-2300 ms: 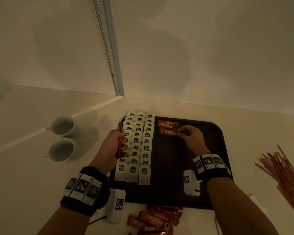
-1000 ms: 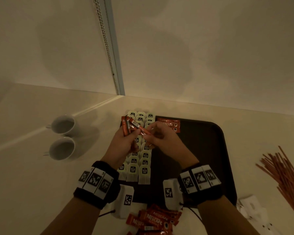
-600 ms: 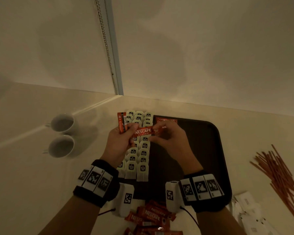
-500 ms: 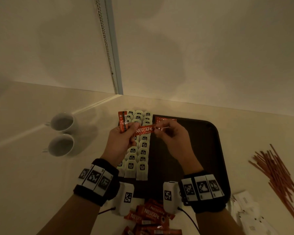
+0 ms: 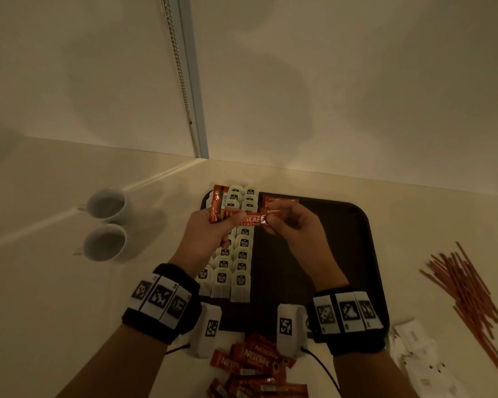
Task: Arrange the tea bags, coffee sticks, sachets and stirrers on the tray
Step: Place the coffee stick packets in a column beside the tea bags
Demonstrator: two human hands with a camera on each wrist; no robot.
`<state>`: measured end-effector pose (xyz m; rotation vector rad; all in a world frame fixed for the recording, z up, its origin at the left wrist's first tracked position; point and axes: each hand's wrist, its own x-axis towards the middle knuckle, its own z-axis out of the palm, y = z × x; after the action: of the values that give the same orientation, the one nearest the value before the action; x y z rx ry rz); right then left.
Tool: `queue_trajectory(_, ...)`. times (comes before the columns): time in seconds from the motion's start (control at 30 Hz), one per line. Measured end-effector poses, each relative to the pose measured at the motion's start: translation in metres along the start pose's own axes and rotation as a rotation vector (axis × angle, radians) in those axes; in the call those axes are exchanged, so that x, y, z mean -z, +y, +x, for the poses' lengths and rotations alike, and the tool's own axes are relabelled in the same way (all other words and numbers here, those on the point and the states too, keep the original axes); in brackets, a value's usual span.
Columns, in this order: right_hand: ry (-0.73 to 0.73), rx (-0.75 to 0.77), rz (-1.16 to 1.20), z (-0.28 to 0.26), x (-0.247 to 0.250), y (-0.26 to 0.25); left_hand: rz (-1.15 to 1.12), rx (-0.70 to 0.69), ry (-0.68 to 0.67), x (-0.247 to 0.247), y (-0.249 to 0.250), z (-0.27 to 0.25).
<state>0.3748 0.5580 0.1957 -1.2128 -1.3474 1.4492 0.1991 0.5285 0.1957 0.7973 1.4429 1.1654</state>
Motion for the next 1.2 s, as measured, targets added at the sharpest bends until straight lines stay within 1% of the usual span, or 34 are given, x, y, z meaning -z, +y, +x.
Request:
queue_trajectory(0.1, -0.073, -0.058, -0.123, -0.001, 0.004, 0.006, 0.053, -0.002, 0.008, 0.001, -0.005, -0.001)
queue_trajectory(0.17, -0.079, -0.096, -0.221, 0.000, 0.012, 0.016, 0.076, 0.000, 0.003, 0.003, -0.008, -0.003)
queue_trajectory(0.2, -0.048, -0.109, -0.279, 0.003, 0.019, 0.022, 0.088, 0.006, 0.009, 0.004, -0.010, -0.004)
queue_trajectory(0.27, 0.067, -0.131, -0.369, 0.012, 0.036, 0.037, 0.088, 0.051, 0.039, 0.009, -0.012, -0.002)
queue_trajectory(0.33, 0.155, -0.159, -0.475, 0.024, 0.051, 0.051, 0.020, 0.116, 0.081, 0.016, -0.014, 0.000)
queue_trajectory(0.4, 0.159, -0.201, -0.542, 0.035, 0.060, 0.064, -0.048, 0.168, 0.104, 0.022, -0.014, 0.002)
queue_trajectory(0.47, 0.124, -0.229, -0.557, 0.045, 0.061, 0.074, -0.078, 0.193, 0.107, 0.025, -0.013, 0.003)
queue_trajectory(0.57, 0.106, -0.234, -0.555, 0.058, 0.056, 0.081, -0.086, 0.184, 0.107, 0.025, -0.010, 0.003)
queue_trajectory(0.73, 0.207, -0.168, -0.599, 0.074, 0.049, 0.088, -0.084, 0.201, 0.103, 0.026, -0.011, 0.003)
queue_trajectory(0.97, 0.267, -0.173, -0.676, 0.086, 0.048, 0.097, -0.095, 0.246, 0.113, 0.020, -0.005, 0.000)
queue_trajectory(1.2, 0.308, -0.161, -0.737, 0.090, 0.048, 0.100, -0.075, 0.238, 0.103, 0.019, -0.006, 0.000)
